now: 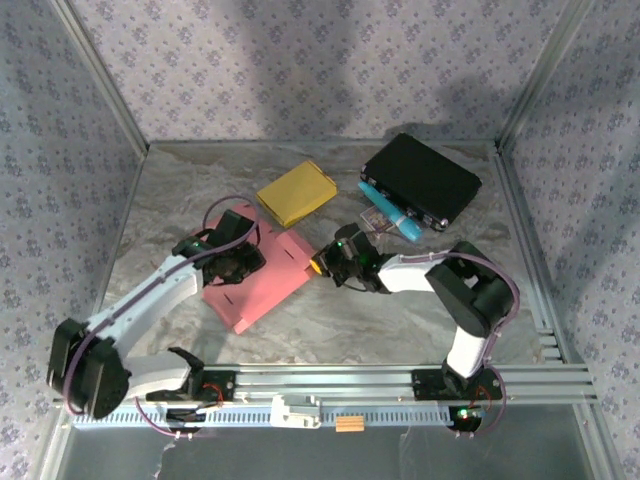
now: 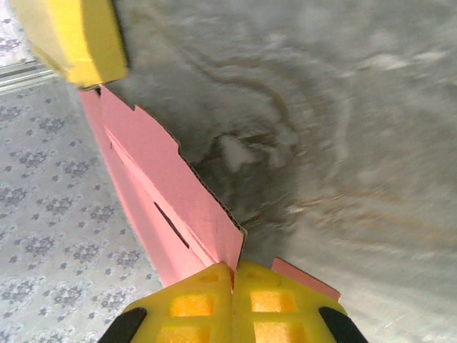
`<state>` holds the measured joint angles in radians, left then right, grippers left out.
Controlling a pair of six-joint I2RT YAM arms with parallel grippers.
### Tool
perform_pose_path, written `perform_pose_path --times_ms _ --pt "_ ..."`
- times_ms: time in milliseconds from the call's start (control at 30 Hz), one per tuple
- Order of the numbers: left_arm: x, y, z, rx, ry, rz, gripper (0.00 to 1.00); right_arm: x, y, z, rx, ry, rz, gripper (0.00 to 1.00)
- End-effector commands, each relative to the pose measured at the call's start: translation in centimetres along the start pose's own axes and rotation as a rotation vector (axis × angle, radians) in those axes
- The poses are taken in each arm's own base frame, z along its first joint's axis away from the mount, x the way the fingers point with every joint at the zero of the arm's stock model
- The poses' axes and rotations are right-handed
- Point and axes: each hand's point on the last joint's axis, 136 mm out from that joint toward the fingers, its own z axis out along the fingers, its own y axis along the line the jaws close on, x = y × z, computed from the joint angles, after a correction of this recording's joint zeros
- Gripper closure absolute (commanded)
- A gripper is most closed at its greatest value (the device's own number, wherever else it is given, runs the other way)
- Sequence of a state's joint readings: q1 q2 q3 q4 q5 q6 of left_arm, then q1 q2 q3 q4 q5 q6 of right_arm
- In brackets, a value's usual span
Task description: Fold the paper box
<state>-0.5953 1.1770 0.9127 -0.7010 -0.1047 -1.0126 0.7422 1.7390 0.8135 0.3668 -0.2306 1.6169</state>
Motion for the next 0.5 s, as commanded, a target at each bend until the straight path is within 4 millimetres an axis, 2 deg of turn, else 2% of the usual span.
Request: perform_pose_path --times_ms 0,67,133,233,300,367,400,467 --pt "0.1 0.9 -3.5 -0.093 -0.117 0.274 0.57 0.4 1.6 -1.3 0.055 -0.015 0.059 1.0" --pt "0.2 0.8 -5.1 -0.086 -0.185 0.347 0.56 0.9 3.0 -1.2 0.046 0.013 0.069 1.0" --pt "0.1 1.1 -6.3 -0.07 -0.239 0.347 0.55 1.5 4.3 -1.0 0.05 0.042 0.07 1.0" --pt "-0.7 1.1 -8.1 -0.022 -0.318 0.33 0.48 1.9 6.2 -1.2 0.041 0.046 0.062 1.0" --pt "-1.2 0.2 -9.0 0.017 -0.357 0.377 0.46 1.5 7.8 -1.4 0.026 0.036 0.041 1.0" --pt "-1.2 -0.8 -9.3 0.029 -0.366 0.451 0.46 0.7 8.5 -1.5 0.029 0.017 0.036 1.0" --pt "-1.1 -1.3 -9.4 0.024 -0.37 0.501 0.46 0.5 10.2 -1.7 0.005 0.015 0.034 1.0" --pt "-0.9 -2.2 -9.8 -0.005 -0.391 0.624 0.45 -0.3 11.2 -1.7 -0.002 0.009 0.047 1.0"
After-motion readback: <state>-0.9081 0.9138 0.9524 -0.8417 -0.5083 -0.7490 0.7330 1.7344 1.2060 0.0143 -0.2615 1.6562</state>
